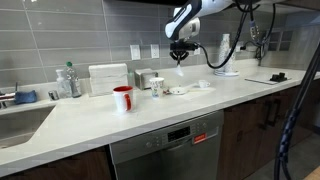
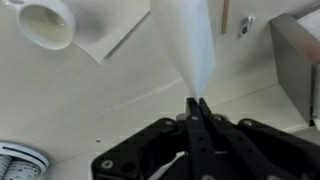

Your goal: Place the small paper towel to the right of the teacup

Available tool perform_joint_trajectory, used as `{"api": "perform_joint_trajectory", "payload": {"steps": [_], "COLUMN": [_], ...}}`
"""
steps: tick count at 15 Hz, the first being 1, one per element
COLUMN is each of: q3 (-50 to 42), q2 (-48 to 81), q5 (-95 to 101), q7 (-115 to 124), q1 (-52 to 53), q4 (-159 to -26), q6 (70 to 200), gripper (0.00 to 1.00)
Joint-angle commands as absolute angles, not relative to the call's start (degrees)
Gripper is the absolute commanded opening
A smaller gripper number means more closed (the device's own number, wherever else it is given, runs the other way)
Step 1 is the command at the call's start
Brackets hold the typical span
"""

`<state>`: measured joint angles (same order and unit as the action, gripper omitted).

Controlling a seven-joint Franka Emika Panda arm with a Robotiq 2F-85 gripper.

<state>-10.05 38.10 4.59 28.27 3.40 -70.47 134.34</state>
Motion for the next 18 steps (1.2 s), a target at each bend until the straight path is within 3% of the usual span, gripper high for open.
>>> {"api": "perform_joint_trajectory", "payload": {"steps": [1,5,18], "q3": [-9.83,-9.71,-22.48], "q2": [38.06,38.06,56.36], "q5": [4.66,4.65,6.72], "q7": [28.25,28.24,53.08], "q1": [3.39,3.49,-1.88], "q4": [-70.26,-70.25,-45.90], "q6": [134.15,134.15,122.66], "gripper": [0.04,0.03,0.03]}}
